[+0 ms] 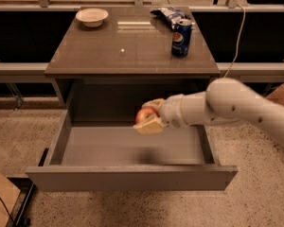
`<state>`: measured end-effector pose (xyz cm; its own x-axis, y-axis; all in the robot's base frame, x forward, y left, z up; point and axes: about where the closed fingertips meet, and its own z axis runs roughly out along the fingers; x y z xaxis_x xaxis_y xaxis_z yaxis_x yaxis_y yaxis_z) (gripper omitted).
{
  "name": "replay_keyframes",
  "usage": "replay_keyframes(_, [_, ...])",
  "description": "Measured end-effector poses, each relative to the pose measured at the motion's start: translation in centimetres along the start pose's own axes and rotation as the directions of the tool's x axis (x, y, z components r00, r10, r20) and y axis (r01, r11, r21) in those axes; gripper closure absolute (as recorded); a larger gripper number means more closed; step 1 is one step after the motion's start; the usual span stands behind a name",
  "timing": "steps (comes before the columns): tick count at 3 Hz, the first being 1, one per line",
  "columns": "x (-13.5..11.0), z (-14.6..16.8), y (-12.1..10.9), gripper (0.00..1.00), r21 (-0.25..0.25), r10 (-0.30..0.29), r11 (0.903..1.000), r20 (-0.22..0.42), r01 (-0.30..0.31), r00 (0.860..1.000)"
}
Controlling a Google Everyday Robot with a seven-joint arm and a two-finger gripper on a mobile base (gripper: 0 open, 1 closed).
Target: Pick apple from top drawer and place on counter
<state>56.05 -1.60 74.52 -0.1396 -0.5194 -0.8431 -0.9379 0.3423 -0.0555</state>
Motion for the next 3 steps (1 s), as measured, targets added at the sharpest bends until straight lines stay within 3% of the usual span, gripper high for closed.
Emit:
replay_keyframes(1, [-9.8, -9.4, -2.7, 1.00, 0.054, -0.178, 0.9830, 0.041, 0.176, 0.983])
replay_keyframes(2, [-14.8, -12.6, -4.8, 1.00, 0.020, -0.269, 0.9629, 0.000, 0.269, 0.963])
replay_keyframes(3, [-17.6, -14.2, -5.3, 1.00, 0.032, -0.313, 0.9496, 0.021, 0.312, 0.950])
